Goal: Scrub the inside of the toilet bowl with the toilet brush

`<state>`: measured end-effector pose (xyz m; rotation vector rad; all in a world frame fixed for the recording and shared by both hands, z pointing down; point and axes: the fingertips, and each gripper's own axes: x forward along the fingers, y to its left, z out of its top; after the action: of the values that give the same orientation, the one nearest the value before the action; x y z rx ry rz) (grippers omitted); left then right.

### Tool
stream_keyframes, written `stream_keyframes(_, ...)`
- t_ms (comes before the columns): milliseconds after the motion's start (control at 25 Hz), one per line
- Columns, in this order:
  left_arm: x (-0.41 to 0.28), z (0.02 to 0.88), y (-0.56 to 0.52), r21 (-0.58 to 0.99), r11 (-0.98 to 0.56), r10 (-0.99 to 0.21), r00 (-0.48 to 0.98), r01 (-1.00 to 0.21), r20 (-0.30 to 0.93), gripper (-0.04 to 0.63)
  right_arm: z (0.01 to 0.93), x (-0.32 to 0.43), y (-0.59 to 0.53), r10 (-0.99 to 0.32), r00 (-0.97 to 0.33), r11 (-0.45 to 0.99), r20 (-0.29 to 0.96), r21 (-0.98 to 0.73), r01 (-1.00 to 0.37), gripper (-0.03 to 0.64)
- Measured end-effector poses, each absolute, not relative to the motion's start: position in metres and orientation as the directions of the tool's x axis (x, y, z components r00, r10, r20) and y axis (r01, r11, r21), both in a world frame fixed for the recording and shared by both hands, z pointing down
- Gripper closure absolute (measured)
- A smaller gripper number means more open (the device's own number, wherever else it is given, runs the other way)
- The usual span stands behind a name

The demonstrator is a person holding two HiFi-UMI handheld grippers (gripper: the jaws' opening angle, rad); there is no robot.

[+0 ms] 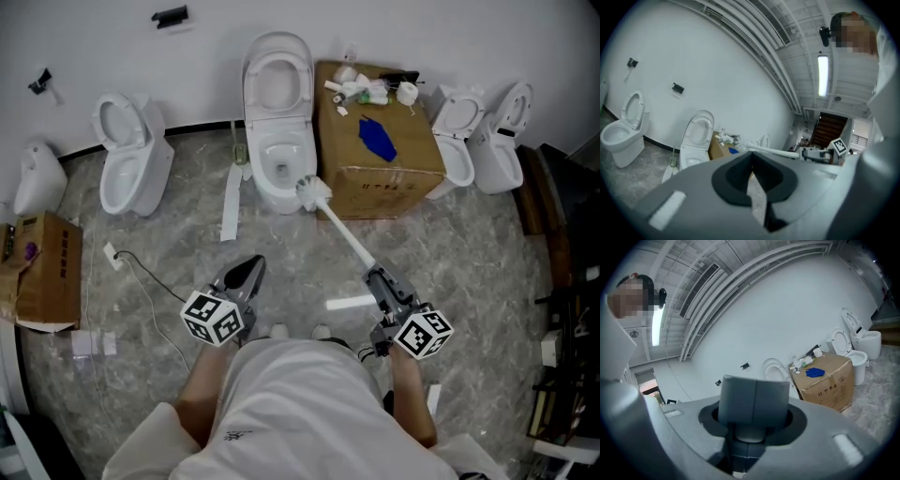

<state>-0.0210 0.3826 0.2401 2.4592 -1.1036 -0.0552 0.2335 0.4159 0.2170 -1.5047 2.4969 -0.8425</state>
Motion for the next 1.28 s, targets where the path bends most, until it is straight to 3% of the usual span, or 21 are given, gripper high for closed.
stream_keyframes(640,-0.094,0.242,0.398,0.456,-0.579,-0.728,0.68,-0.676,0.084,0.606,0.207,0.162,0.418,-0.837,-0.516,0.384,0.184,-0.475,-0.792,0.459)
stream_keyframes(1280,-0.127,0.251,0.412,0.479,-0.561,-0.75,0.659,-0.675,0.051,0.604,0.186,0.143,0.397,-0.835,-0.531,0.41,0.146,-0.478,-0.777,0.458)
